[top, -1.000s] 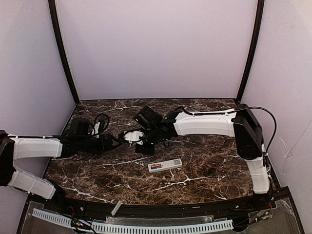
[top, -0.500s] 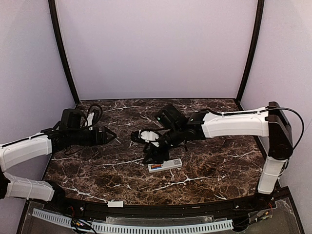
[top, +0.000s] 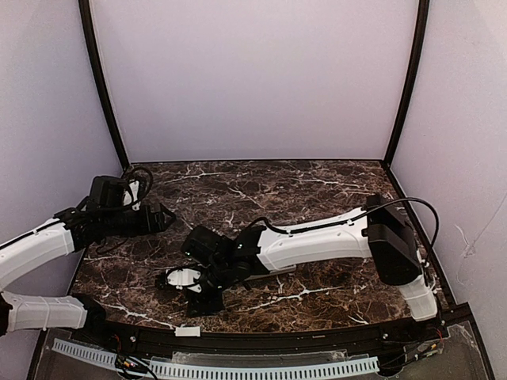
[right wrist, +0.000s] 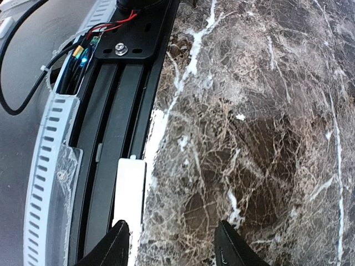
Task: Load the batteries into the remote control
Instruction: Pick up the battery cover at the center of the board, then pass from the right arm to the left
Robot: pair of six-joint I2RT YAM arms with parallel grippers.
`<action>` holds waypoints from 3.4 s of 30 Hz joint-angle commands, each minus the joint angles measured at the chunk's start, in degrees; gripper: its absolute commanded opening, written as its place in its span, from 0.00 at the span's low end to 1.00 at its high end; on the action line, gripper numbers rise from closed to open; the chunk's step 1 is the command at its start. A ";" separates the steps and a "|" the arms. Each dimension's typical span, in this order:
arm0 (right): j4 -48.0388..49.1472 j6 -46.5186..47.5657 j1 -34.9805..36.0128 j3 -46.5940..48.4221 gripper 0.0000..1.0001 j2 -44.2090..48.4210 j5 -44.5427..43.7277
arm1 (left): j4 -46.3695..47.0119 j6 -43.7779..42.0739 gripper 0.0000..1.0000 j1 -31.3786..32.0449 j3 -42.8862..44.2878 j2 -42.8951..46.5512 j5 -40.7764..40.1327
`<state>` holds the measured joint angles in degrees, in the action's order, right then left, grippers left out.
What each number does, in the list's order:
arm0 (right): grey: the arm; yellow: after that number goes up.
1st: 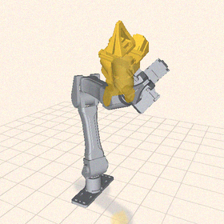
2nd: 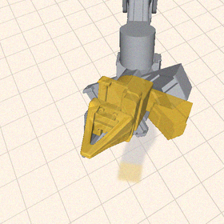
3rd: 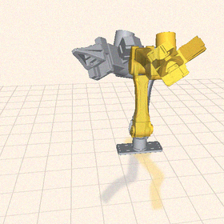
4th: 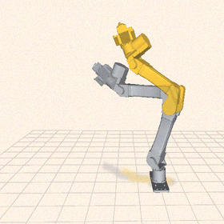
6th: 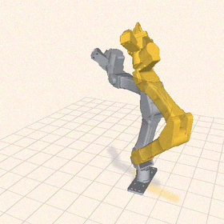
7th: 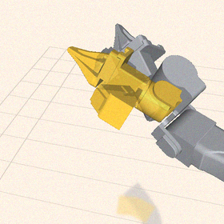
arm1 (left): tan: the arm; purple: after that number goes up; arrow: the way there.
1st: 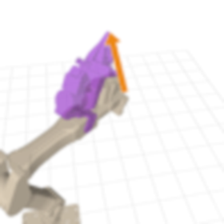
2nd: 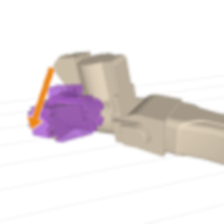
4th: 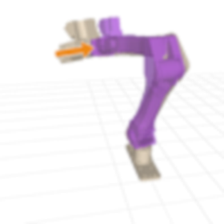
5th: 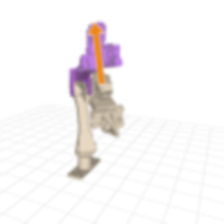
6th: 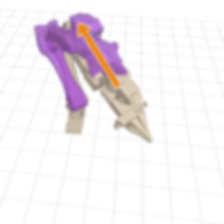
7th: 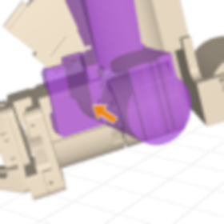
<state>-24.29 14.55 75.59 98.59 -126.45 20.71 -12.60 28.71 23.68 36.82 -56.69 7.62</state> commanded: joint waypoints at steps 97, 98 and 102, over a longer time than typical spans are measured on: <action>36.18 -40.93 -25.14 -20.40 0.25 17.69 -4.57 | 48.60 -4.52 0.76 21.97 3.87 -27.91 -3.72; 36.47 -41.11 -25.15 -20.64 0.25 17.79 -4.62 | 48.40 -4.31 0.74 21.95 4.14 -28.11 -4.45; 36.74 -41.48 -25.14 -21.14 0.25 18.23 -5.49 | 46.22 -2.38 0.63 21.96 5.84 -29.20 -8.50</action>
<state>10.31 -26.04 50.83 78.61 -107.79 16.47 34.54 24.23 45.30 40.47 -85.41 3.16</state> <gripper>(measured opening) 0.248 0.679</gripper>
